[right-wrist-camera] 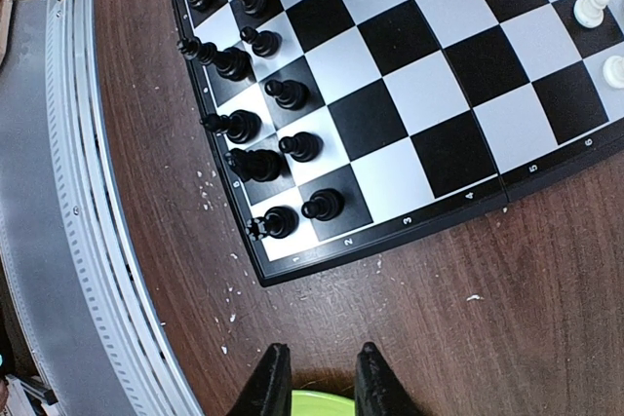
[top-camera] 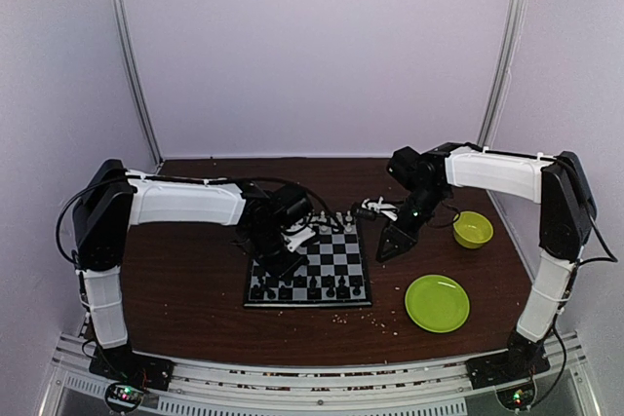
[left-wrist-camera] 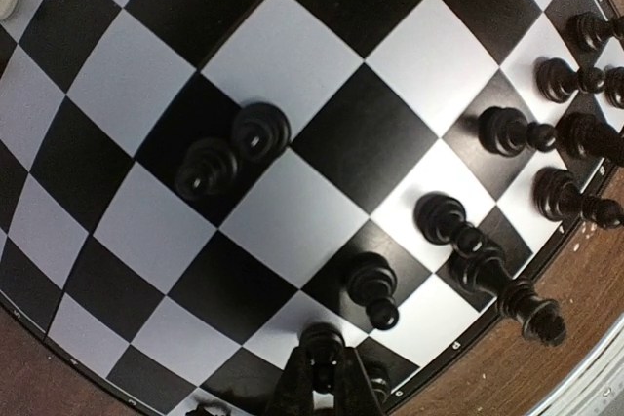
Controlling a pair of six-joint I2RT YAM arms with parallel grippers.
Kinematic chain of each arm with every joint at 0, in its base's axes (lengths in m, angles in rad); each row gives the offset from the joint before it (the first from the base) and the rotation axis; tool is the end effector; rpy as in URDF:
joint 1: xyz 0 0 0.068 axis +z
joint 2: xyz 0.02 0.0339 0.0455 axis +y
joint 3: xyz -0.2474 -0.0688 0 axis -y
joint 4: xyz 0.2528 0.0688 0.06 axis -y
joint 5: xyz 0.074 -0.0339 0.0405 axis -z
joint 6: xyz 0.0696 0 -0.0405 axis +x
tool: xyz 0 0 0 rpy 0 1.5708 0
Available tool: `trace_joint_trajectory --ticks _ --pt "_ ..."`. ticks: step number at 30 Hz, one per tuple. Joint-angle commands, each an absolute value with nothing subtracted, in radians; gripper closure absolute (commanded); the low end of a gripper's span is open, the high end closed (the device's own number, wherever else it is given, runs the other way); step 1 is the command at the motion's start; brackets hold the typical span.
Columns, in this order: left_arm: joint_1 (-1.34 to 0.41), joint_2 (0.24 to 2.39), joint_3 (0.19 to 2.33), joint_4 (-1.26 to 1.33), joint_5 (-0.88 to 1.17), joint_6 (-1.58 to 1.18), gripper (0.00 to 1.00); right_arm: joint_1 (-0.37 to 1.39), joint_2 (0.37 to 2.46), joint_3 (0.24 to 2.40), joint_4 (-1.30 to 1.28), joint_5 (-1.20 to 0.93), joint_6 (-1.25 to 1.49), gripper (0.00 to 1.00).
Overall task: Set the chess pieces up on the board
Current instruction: Place the pawn at f7, then move the king on the chessboard.
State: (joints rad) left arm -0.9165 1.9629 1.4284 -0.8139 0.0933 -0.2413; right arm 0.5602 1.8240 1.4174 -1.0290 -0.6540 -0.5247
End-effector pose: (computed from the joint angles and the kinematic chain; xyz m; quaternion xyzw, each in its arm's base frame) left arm 0.2348 -0.3168 0.1252 0.3337 0.9350 -0.0994 0.0674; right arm 0.2785 0.2247 0.1801 -0.5063 0.7980 0.3216 0.0583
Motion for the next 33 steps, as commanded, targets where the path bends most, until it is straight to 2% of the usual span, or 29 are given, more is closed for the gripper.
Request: trace_joint_trajectory --ticks 1,13,18,33 --pt "-0.918 1.94 1.419 -0.824 0.072 -0.245 0.97 0.561 1.832 1.443 -1.045 -0.667 -0.523 0.77" --pt "-0.92 1.834 1.442 -0.863 0.019 -0.287 0.71 0.561 1.827 1.443 -1.048 -0.669 -0.524 0.77" --pt "-0.907 1.761 1.399 -0.89 -0.077 -0.404 0.68 0.561 1.827 1.447 -1.057 -0.679 -0.532 0.77" --pt "-0.847 1.827 1.299 -0.844 -0.006 -0.592 0.67 0.563 1.83 1.448 -1.062 -0.678 -0.536 0.77"
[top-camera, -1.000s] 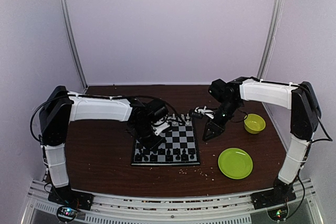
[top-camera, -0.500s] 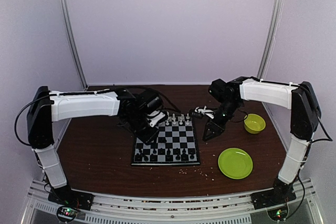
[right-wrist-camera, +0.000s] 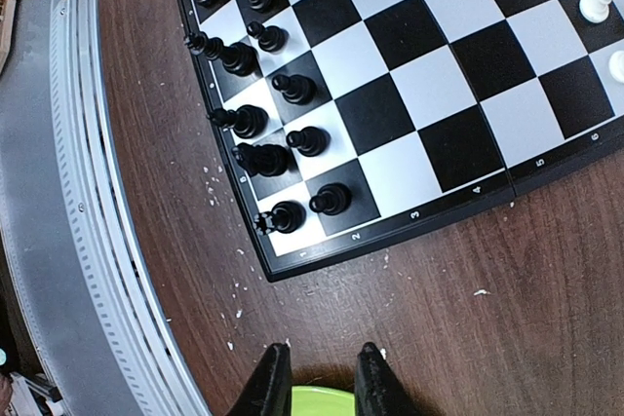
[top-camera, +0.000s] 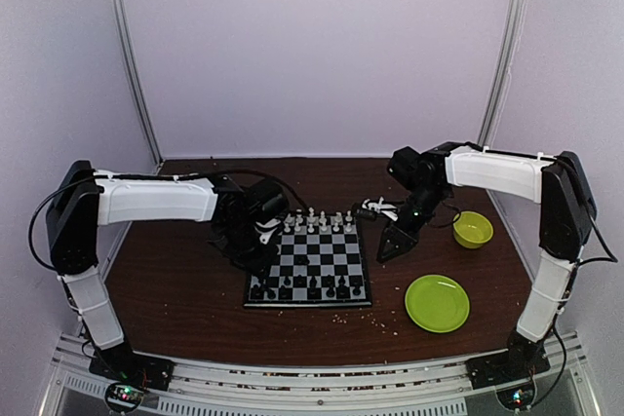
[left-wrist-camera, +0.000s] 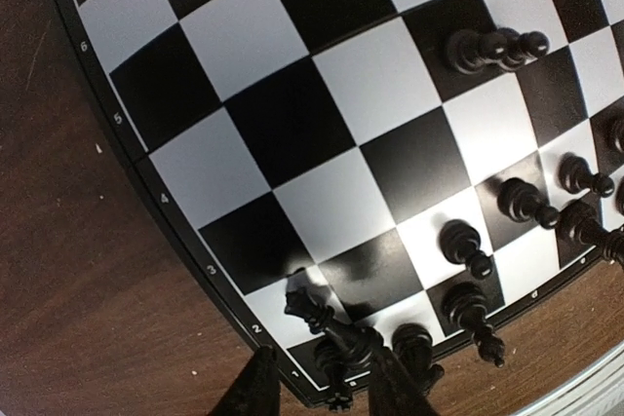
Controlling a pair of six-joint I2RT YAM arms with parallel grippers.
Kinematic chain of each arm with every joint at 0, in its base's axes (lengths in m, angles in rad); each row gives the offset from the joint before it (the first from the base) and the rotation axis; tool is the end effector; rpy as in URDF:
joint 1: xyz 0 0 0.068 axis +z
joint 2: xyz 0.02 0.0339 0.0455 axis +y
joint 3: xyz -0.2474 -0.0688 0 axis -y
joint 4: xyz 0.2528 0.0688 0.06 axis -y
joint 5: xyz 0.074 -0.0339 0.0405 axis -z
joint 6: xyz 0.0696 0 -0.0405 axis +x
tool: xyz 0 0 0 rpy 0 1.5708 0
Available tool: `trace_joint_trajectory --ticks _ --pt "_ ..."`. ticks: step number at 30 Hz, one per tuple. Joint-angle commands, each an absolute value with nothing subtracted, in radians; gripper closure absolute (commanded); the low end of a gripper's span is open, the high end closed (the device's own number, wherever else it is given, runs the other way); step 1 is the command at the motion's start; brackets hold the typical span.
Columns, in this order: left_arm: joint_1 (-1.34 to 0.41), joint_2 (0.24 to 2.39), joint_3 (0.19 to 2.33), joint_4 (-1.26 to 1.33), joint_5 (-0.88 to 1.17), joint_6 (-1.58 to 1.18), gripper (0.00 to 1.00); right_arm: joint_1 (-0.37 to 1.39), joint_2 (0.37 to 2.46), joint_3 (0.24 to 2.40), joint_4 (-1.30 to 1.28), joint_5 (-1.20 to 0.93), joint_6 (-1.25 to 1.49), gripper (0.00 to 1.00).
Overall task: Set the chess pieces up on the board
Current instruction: Move the king on the chessboard.
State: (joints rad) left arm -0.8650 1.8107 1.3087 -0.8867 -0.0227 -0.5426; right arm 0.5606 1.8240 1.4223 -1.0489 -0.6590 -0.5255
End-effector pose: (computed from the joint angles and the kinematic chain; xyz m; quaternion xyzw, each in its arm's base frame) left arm 0.2316 -0.2694 0.1436 0.1588 0.9830 -0.0502 0.0766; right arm 0.2768 0.2241 0.1813 -0.5047 0.7986 0.3239 0.0512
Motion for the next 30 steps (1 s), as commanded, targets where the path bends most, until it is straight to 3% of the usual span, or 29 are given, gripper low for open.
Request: trace_joint_trajectory --ticks 1,15,21,30 --pt "-0.843 1.832 1.299 -0.838 -0.004 -0.593 0.67 0.563 1.83 1.448 -1.062 -0.678 -0.537 0.77" --pt "-0.818 1.885 1.289 -0.815 0.062 -0.601 0.68 0.563 1.837 1.45 -1.067 -0.678 -0.541 0.77" --pt "-0.809 1.921 1.322 -0.816 0.083 -0.578 0.8 0.563 1.841 1.451 -1.07 -0.678 -0.543 0.77" --pt "-0.767 1.951 1.384 -0.81 0.045 -0.526 0.8 0.563 1.843 1.451 -1.072 -0.676 -0.545 0.77"
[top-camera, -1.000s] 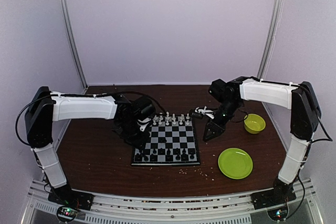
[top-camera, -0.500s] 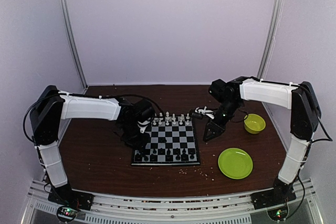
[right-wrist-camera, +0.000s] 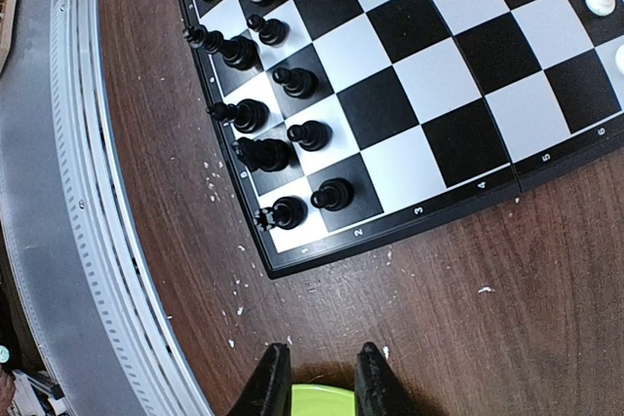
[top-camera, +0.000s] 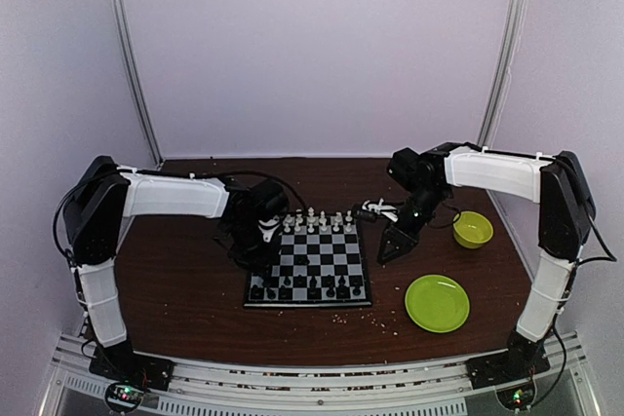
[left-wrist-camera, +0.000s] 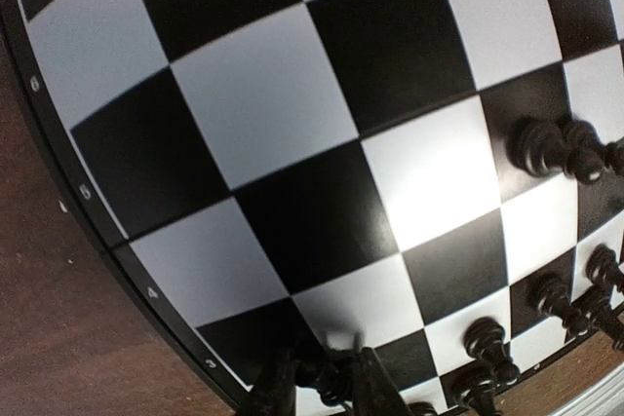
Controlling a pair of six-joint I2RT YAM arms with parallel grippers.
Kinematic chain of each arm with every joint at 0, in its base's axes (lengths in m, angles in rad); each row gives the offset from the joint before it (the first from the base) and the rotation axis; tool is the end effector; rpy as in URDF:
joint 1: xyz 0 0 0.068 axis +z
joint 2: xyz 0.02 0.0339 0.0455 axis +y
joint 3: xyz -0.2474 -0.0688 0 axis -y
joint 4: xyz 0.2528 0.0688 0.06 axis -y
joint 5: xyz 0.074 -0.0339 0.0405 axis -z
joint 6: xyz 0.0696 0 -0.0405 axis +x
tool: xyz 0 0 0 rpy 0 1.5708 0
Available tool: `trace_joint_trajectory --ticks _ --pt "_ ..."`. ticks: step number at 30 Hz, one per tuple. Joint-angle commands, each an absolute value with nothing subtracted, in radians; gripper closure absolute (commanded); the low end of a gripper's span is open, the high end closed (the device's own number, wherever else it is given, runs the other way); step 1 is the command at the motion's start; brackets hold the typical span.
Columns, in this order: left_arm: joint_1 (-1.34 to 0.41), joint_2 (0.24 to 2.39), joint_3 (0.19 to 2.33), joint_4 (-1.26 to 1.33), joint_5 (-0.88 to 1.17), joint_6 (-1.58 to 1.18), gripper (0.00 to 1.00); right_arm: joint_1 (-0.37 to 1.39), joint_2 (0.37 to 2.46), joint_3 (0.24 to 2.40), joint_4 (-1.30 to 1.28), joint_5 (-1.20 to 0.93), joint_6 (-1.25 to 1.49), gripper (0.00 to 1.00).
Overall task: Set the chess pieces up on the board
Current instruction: Move the king on the chessboard, then pick up the king from the chessboard.
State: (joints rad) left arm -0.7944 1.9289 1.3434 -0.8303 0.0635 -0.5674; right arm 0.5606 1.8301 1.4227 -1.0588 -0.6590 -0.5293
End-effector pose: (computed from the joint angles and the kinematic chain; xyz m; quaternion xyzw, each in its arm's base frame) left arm 0.2580 -0.2690 0.1138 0.1153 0.9898 -0.0733 0.0402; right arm 0.2761 0.2237 0.1792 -0.5043 0.7993 0.3239 0.0444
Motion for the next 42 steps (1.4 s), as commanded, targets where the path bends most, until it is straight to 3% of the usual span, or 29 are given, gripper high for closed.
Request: trace_joint_trajectory --ticks 1,4,7,11,39,42 --pt "-0.762 1.953 1.391 -0.81 0.041 -0.518 0.8 0.563 1.843 1.452 -1.072 -0.676 -0.545 0.77" --pt "-0.756 1.961 1.411 -0.806 0.027 -0.485 0.8 0.563 1.842 1.453 -1.072 -0.676 -0.545 0.77" --pt "-0.756 1.972 1.435 -0.834 0.006 -0.476 0.68 0.563 1.842 1.453 -1.072 -0.676 -0.545 0.77" --pt "-0.758 1.945 1.415 -0.848 0.017 -0.522 0.64 0.563 1.841 1.453 -1.075 -0.675 -0.547 0.77" --pt "-0.821 1.894 1.305 -0.884 0.035 -0.59 0.65 0.564 1.842 1.462 -1.095 -0.684 -0.557 0.77" --pt "-0.821 1.892 1.301 -0.887 0.034 -0.589 0.69 0.565 1.84 1.462 -1.096 -0.685 -0.557 0.77"
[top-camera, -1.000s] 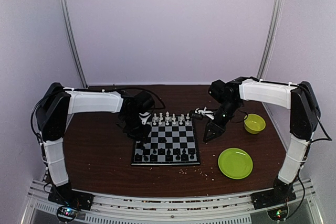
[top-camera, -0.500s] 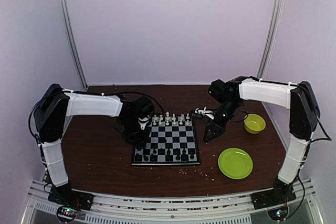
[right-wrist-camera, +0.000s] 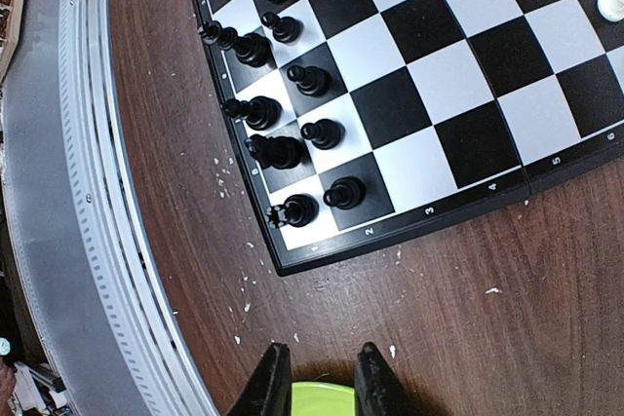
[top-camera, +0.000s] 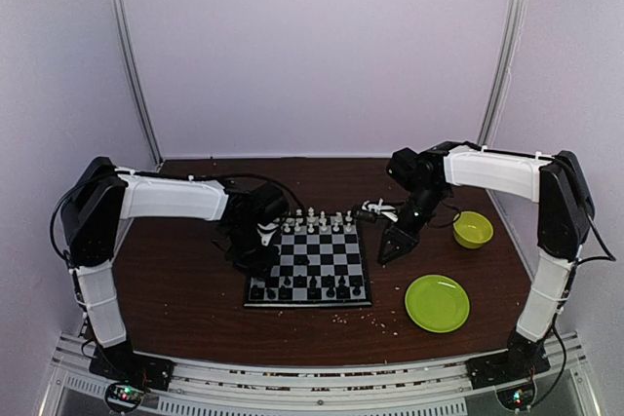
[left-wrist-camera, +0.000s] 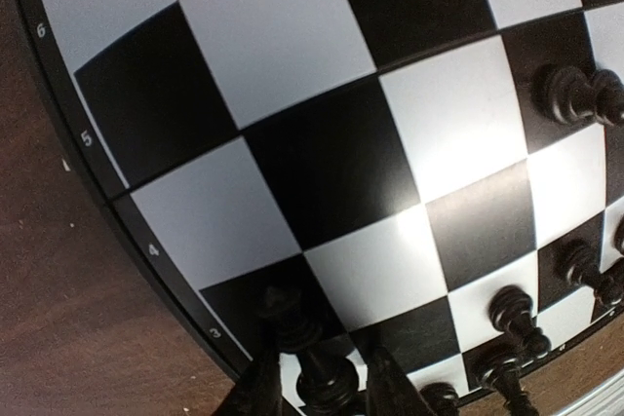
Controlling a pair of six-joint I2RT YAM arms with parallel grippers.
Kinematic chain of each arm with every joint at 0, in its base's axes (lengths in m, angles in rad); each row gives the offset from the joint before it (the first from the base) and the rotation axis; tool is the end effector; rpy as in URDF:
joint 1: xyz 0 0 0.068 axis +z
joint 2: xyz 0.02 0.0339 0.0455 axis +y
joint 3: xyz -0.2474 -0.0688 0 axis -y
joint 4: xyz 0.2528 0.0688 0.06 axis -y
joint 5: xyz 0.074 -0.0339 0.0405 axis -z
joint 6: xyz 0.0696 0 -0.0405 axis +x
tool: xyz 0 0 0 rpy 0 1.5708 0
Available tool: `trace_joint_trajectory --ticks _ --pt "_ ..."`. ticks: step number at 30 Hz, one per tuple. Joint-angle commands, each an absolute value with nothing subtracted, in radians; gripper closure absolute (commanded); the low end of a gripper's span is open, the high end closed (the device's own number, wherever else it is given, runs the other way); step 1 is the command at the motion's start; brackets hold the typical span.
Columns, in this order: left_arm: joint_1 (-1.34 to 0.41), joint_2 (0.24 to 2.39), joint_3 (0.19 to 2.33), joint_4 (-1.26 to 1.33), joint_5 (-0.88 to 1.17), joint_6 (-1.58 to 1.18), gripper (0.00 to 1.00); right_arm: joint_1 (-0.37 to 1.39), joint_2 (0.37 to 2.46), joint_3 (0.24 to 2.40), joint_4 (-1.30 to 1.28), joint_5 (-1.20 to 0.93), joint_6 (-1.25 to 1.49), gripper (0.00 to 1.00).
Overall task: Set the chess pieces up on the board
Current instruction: Pick up the king from the chessboard, then pass from the left arm to the right
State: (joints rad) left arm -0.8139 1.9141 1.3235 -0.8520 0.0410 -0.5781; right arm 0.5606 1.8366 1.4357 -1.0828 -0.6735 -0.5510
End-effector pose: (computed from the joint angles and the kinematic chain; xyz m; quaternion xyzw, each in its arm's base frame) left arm 0.2486 -0.2673 0.1132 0.1187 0.9907 -0.0568 0.0360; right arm 0.2753 0.2241 0.1809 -0.5097 0.7934 0.3303 0.0395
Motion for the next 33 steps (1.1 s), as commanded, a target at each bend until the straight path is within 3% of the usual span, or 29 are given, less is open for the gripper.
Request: trace_joint_trajectory --ticks 1,7,15,24,33 --pt "-0.821 1.892 1.301 -0.887 0.034 -0.588 0.71 0.565 1.841 1.461 -1.095 -0.684 -0.557 0.77" --pt "-0.821 1.901 1.318 -0.887 0.018 -0.56 0.85 0.564 1.84 1.461 -1.094 -0.683 -0.553 0.77" --pt "-0.821 1.817 1.352 -0.856 -0.114 -0.416 0.9 0.565 1.821 1.462 -1.073 -0.67 -0.53 0.76" --pt "-0.825 1.544 1.115 -0.346 0.009 -0.196 0.89 0.566 1.716 1.564 -1.003 -0.747 -0.423 0.7" --pt "-0.891 1.442 0.968 0.026 0.182 -0.083 0.88 0.632 1.825 1.842 -0.984 -0.887 -0.204 0.6"
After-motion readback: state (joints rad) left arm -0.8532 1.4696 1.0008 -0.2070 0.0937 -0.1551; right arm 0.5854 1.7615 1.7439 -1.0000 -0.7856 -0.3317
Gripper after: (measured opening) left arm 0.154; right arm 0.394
